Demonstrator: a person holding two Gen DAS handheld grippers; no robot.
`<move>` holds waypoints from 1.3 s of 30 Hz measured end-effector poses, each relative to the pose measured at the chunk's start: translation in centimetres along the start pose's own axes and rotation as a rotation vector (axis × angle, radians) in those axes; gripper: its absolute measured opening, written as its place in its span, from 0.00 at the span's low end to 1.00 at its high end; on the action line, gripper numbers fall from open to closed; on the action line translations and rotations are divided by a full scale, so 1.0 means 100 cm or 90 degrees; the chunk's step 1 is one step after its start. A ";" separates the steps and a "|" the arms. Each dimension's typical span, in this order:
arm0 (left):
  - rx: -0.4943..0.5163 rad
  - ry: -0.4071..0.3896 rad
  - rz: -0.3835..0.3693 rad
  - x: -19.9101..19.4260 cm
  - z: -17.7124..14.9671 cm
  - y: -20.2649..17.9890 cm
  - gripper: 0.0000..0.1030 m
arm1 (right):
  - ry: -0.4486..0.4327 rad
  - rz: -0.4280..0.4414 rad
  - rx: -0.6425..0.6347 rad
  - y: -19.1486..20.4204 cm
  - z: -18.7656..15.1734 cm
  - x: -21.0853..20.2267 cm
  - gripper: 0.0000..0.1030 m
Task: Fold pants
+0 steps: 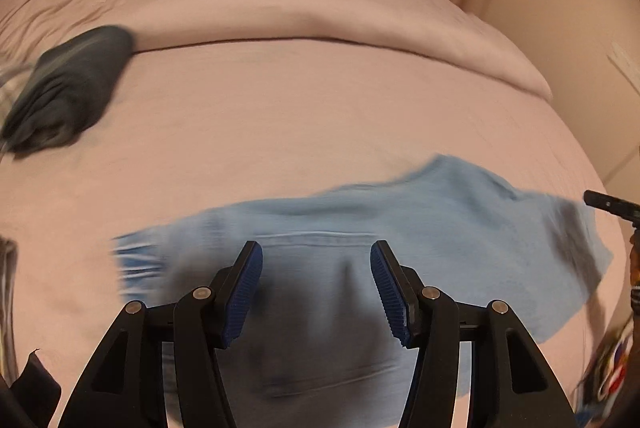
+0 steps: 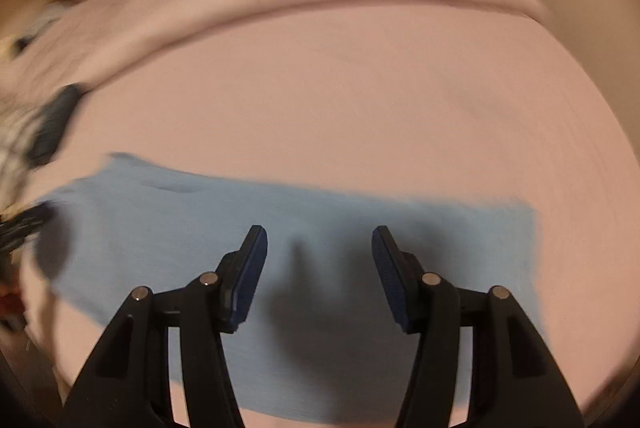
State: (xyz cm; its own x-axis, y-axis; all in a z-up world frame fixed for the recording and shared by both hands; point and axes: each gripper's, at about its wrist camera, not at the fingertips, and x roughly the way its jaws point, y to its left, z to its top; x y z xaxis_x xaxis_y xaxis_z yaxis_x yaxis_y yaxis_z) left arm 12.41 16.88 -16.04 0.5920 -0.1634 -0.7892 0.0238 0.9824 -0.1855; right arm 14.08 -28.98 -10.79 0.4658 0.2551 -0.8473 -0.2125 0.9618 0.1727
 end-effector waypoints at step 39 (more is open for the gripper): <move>0.098 0.000 0.000 0.029 -0.018 0.030 0.54 | 0.301 0.396 0.100 0.156 0.089 0.175 0.11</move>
State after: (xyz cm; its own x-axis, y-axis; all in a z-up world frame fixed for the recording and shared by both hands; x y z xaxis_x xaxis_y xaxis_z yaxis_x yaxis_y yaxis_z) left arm 12.73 19.15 -19.91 0.5918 -0.1627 -0.7895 0.1463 0.9848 -0.0934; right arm 26.53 -8.63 -18.45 -0.1193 0.7149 -0.6890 -0.1736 0.6683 0.7234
